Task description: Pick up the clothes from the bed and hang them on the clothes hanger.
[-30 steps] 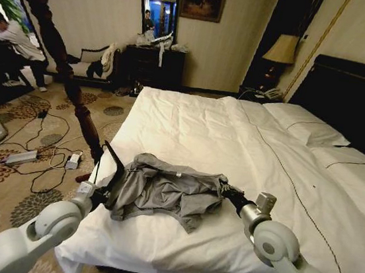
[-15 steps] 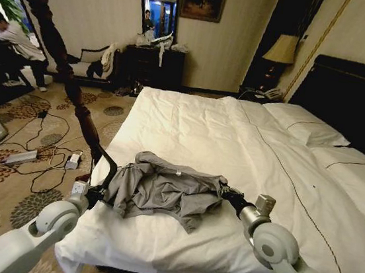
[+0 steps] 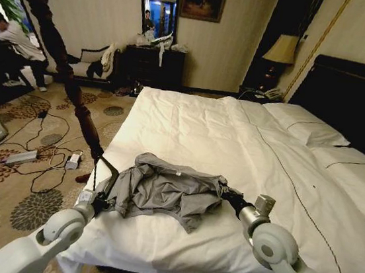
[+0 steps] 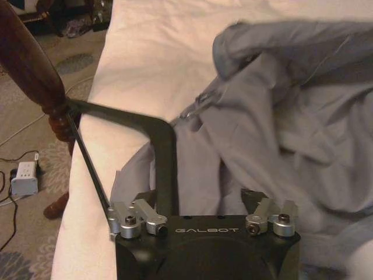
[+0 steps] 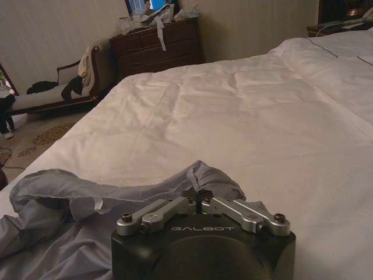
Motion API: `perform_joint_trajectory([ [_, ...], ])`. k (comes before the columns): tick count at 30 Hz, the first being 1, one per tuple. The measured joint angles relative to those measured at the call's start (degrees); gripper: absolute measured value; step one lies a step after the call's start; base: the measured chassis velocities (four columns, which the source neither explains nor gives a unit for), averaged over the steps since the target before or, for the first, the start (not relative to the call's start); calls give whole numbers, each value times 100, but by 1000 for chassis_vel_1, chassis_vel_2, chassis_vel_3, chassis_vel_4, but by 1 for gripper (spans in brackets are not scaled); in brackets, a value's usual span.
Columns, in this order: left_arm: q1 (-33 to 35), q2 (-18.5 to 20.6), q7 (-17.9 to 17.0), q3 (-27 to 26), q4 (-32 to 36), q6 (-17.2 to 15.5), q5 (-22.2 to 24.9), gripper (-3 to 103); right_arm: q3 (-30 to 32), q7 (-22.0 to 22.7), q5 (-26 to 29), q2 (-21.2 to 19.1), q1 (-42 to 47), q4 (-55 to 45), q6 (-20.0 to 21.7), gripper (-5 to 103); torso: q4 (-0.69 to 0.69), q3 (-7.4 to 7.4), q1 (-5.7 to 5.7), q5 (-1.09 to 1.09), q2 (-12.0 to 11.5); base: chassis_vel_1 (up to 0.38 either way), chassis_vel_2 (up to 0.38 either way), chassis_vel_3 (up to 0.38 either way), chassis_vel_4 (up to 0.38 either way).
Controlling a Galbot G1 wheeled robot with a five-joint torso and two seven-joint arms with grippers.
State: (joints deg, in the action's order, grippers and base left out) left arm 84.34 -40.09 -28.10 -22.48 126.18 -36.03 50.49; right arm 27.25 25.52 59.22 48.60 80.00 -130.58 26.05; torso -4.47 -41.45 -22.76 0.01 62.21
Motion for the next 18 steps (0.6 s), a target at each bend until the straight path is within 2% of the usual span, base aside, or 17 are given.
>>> perform_joint_trajectory([
  [4,471,14,-167,-470,436,-132,122,97,11,1,6,-10,-14,6,0,0,1,0,0,0,0,0,0,0,0],
  [5,750,-13,-197,-701,576,-186,135,98,11,1,12,-12,-19,9,0,0,2,0,0,0,0,0,0,0,0],
  [8,1101,-78,-212,-906,709,-229,105,101,9,1,14,-11,-19,12,0,0,3,0,0,0,0,0,0,0,0],
  [12,1278,-236,-269,-882,673,-274,-51,98,-19,0,5,6,-13,26,0,0,2,0,1,-1,0,0,0,0,0],
  [14,1139,-300,-411,-722,526,-359,-79,97,-31,4,4,6,-13,21,2,0,0,0,0,-2,0,0,0,0,0],
  [18,877,-287,-454,-542,282,-490,-95,96,-8,6,9,-27,16,0,3,0,0,0,0,-2,0,0,0,0,0],
])
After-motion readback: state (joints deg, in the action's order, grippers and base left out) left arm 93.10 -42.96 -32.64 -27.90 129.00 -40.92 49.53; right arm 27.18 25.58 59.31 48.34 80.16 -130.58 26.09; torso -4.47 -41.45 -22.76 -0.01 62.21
